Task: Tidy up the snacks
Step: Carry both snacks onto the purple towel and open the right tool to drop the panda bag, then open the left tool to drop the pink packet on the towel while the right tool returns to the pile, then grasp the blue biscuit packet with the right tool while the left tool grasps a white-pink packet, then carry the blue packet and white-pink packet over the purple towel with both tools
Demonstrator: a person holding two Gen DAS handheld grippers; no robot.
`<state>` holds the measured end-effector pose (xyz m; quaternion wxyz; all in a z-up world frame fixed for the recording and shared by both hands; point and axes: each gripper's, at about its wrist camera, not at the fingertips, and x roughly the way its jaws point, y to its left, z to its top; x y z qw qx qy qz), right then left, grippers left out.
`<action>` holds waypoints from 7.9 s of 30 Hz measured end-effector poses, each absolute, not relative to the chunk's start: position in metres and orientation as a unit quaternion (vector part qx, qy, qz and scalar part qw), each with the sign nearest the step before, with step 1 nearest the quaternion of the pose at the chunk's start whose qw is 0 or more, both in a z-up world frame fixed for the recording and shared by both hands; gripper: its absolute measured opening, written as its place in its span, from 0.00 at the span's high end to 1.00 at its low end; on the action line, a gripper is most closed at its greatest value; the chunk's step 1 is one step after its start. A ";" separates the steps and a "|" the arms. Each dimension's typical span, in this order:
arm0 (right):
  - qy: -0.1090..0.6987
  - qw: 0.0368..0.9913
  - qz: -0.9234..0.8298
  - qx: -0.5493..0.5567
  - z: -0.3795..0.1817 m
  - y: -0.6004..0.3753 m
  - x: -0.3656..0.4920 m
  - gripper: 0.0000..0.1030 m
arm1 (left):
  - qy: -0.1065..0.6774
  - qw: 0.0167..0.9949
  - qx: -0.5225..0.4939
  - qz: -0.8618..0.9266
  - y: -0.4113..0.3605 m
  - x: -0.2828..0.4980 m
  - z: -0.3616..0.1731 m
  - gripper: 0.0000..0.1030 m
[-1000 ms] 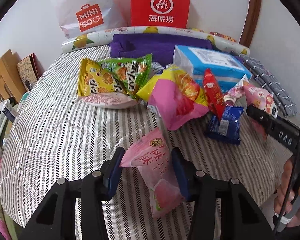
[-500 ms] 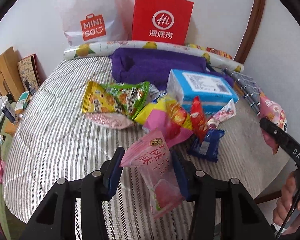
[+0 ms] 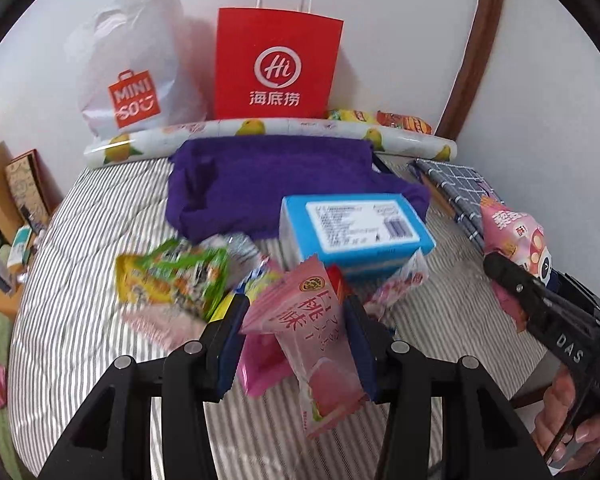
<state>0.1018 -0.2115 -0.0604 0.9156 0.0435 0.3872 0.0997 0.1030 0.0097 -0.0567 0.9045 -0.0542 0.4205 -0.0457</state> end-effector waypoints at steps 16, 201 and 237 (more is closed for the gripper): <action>0.366 0.922 0.124 0.008 -0.024 -0.188 0.191 0.48 | 0.411 0.908 -0.055 -0.055 0.016 0.188 -0.021 0.55; 0.451 0.876 0.159 0.057 -0.128 -0.208 0.095 0.79 | 0.439 0.890 -0.116 -0.022 0.096 0.085 -0.099 0.77; 0.384 0.906 0.174 0.038 -0.054 -0.204 0.148 0.79 | 0.406 0.903 -0.112 -0.082 0.037 0.136 -0.034 0.78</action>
